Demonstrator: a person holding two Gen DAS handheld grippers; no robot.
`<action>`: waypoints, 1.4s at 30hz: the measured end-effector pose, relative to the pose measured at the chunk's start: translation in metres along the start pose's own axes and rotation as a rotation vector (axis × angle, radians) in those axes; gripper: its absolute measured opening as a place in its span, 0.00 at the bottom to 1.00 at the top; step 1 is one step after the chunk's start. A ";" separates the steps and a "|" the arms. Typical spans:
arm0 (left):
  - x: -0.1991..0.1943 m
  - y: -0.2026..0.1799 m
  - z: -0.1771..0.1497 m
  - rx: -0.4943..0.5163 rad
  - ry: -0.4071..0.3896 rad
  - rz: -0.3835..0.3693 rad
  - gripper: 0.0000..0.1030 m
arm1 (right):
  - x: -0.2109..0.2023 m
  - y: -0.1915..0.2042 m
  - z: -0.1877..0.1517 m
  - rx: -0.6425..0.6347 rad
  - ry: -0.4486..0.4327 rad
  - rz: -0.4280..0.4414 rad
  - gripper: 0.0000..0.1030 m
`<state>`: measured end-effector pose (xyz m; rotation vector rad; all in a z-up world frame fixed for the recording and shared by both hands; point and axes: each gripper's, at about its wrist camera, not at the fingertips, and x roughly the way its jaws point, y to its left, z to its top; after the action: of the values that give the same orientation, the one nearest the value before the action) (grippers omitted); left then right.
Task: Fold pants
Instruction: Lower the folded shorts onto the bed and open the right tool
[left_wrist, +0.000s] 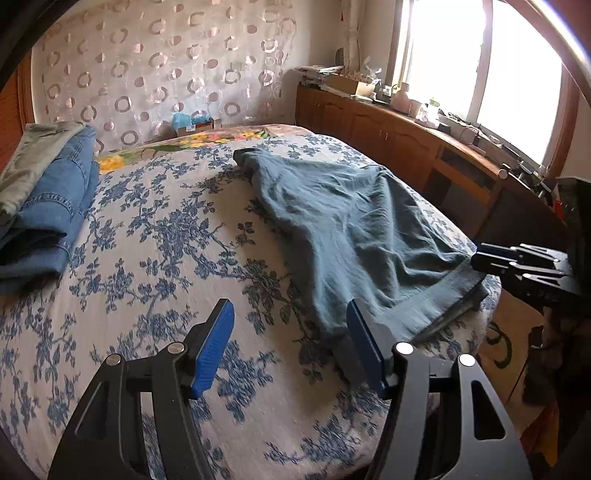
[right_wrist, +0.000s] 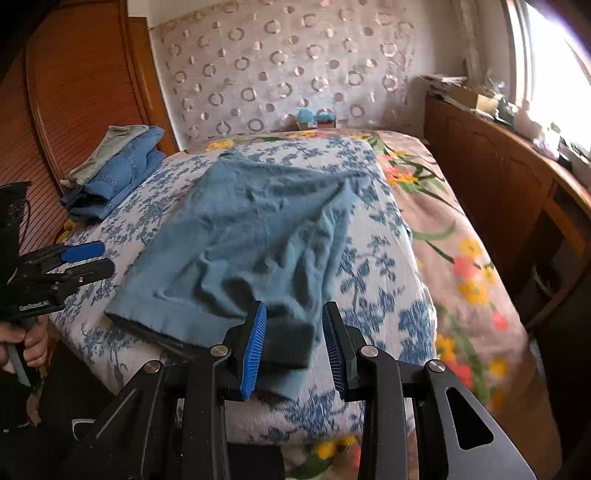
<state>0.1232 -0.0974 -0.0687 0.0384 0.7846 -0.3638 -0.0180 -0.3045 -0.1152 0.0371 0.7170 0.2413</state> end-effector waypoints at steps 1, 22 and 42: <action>-0.001 -0.001 -0.001 -0.002 0.003 0.002 0.62 | -0.002 0.001 -0.004 0.007 -0.002 0.001 0.32; 0.000 -0.018 -0.008 0.033 0.034 0.003 0.62 | -0.027 0.016 -0.024 0.031 -0.066 0.060 0.08; 0.027 -0.021 -0.015 0.008 0.090 -0.051 0.62 | 0.013 0.012 -0.025 0.069 0.019 0.011 0.33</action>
<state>0.1236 -0.1232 -0.0963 0.0422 0.8744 -0.4157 -0.0274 -0.2908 -0.1409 0.1047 0.7444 0.2274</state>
